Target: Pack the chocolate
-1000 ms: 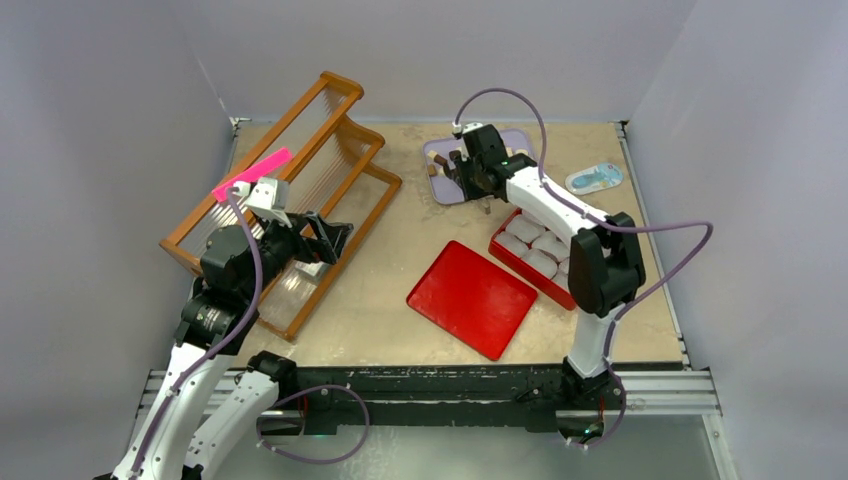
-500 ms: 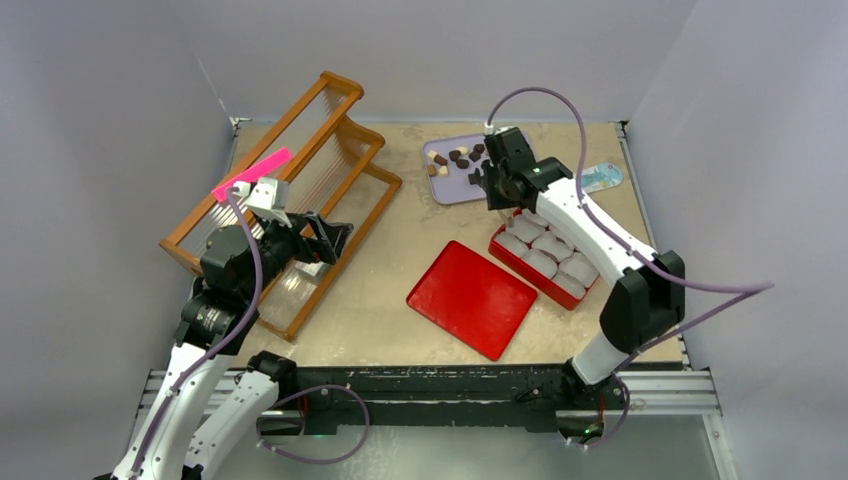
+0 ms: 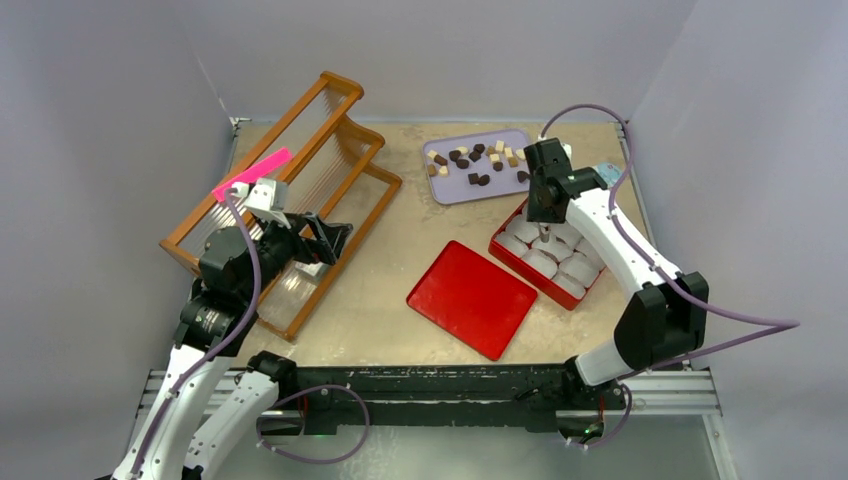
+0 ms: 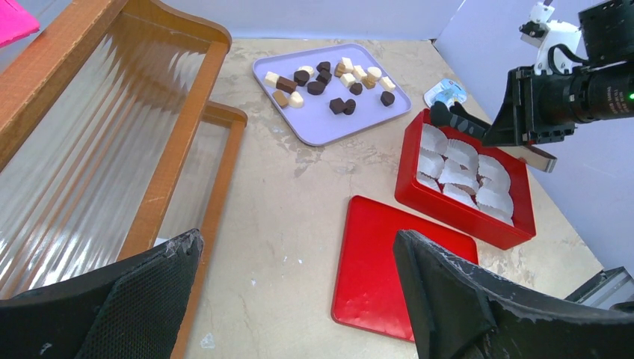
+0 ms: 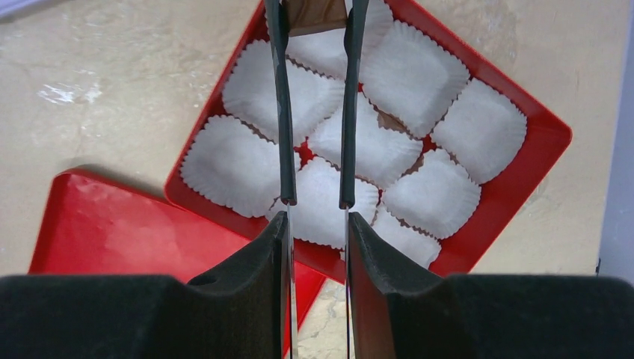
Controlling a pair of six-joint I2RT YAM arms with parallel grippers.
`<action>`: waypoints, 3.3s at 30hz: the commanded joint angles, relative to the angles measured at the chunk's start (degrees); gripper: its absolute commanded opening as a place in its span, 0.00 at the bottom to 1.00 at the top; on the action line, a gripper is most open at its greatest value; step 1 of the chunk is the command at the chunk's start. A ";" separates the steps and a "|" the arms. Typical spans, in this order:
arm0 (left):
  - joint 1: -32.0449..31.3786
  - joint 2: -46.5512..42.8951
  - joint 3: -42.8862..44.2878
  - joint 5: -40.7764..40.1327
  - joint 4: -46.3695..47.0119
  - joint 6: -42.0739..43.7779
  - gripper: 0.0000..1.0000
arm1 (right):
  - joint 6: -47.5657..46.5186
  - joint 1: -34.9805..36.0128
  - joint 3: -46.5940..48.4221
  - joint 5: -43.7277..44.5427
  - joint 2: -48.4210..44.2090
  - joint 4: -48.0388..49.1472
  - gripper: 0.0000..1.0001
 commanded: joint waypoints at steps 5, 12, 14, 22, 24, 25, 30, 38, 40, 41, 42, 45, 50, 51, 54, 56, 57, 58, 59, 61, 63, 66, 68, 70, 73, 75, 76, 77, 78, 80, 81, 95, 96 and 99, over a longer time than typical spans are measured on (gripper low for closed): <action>-0.09 -0.53 -0.41 0.49 1.44 0.65 0.98 | 3.27 -2.37 -3.47 -0.68 0.43 3.91 0.33; -0.09 -0.41 -0.47 0.56 1.45 0.65 0.98 | 3.78 -3.26 -4.39 1.16 0.95 5.15 0.41; -0.09 -0.42 -0.41 0.58 1.45 0.65 0.98 | 3.76 -3.52 -4.74 1.05 0.78 5.78 0.42; -0.09 -0.44 -0.56 0.56 1.44 0.65 0.98 | 3.57 -3.65 -4.51 0.32 -0.04 5.59 0.44; -0.09 -0.47 -0.52 0.58 1.44 0.68 0.98 | 3.50 -3.62 -4.19 -0.29 -0.57 5.17 0.43; -0.09 -0.46 -0.55 0.58 1.43 0.63 0.98 | 3.50 -3.63 -3.91 -0.67 -0.96 4.91 0.43; -0.07 -0.46 -0.55 0.67 1.46 0.65 0.98 | 3.20 -3.61 -3.03 -1.52 -2.85 4.39 0.42; -0.09 -0.62 -0.55 0.67 1.43 0.74 0.98 | 0.96 -3.61 0.64 -3.32 -3.01 6.62 0.41; -0.09 -0.72 -0.49 0.59 1.39 0.74 0.98 | -0.68 -3.61 1.98 -5.77 -2.26 8.62 0.41; -0.09 -0.73 -0.52 0.51 1.40 0.74 0.98 | -1.54 -3.64 2.77 -6.68 -1.67 9.32 0.41; -0.09 -0.73 -0.54 0.43 1.45 0.74 0.98 | -2.50 -3.64 3.70 -7.46 -0.62 9.86 0.41; -0.09 -0.82 -0.54 0.49 1.44 0.74 0.98 | -5.15 -3.65 6.89 -9.72 2.20 9.94 0.41; -0.08 -1.07 -0.56 0.56 1.45 0.74 0.98 | -10.63 -3.71 13.64 -8.60 9.16 7.28 0.41; -0.09 -1.06 -0.63 0.61 1.45 0.67 0.98 | -11.37 -3.76 15.14 -8.52 10.77 5.99 0.41; -0.08 -0.99 -0.65 0.96 1.50 0.65 0.98 | -13.24 -3.81 18.68 -8.27 14.97 3.32 0.42; -0.09 -0.99 -0.52 1.15 1.46 0.65 0.98 | -14.22 -3.99 20.10 -8.68 16.99 2.67 0.43; -0.08 -1.09 -0.55 1.19 1.49 0.58 0.98 | -14.73 -4.15 20.88 -9.03 17.98 2.40 0.43; -0.09 -1.15 -0.54 1.24 1.60 0.57 0.98 | -15.07 -4.21 21.57 -9.18 18.86 2.29 0.43; -0.09 -1.18 -0.60 1.27 1.65 0.56 0.98 | -15.38 -4.30 22.30 -9.10 19.68 2.02 0.43; -0.09 -1.14 -0.64 1.43 1.71 0.56 0.98 | -15.95 -4.53 23.67 -8.59 21.32 1.64 0.43; -0.08 -1.02 -0.64 1.59 1.72 0.56 0.98 | -16.72 -4.86 24.87 -8.66 22.44 1.60 0.43; -0.09 -1.08 -0.59 1.57 1.72 0.56 0.98 | -17.79 -5.41 27.24 -9.26 24.22 0.72 0.44; -0.09 -1.17 -0.65 1.39 1.59 0.56 0.98 | -18.14 -6.13 28.86 -10.06 25.60 -0.47 0.44; -0.09 -1.32 -0.58 1.22 1.63 0.56 0.98 | -18.36 -6.77 30.22 -10.60 26.81 -1.66 0.44; -0.09 -1.43 -0.63 1.02 1.59 0.65 0.98 | -18.77 -7.38 31.61 -11.61 28.18 -2.76 0.44; -0.09 -1.43 -0.58 1.02 1.62 0.65 0.98 | -19.06 -7.63 32.56 -12.04 29.05 -3.53 0.44; -0.09 -1.39 -0.61 1.02 1.63 0.65 0.98 | -19.09 -7.74 33.14 -12.10 29.56 -4.00 0.44; -0.09 -1.28 -0.64 1.02 1.63 0.65 0.98 | -19.13 -7.88 33.70 -12.07 30.13 -4.50 0.44; -0.08 -1.31 -0.62 1.02 1.63 0.65 0.98 | -19.17 -7.98 34.18 -11.98 30.77 -4.89 0.44; -0.09 -1.25 -0.60 1.02 1.63 0.65 0.98 | -19.26 -8.31 34.60 -12.02 31.42 -5.32 0.44; -0.09 -1.21 -0.64 1.04 1.61 0.65 0.98 | -19.22 -8.43 34.73 -12.07 31.72 -5.43 0.44; -0.08 -1.26 -0.43 -0.20 1.33 1.05 0.98 | -19.27 -9.41 37.19 -14.20 35.15 -6.83 0.37; -0.09 -1.33 -0.47 -0.33 1.34 1.02 0.98 | -19.28 -9.39 37.29 -14.34 35.08 -6.87 0.36; -0.09 -1.32 -0.53 -0.47 1.30 1.09 0.98 | -19.27 -9.40 37.12 -14.48 34.52 -6.83 0.32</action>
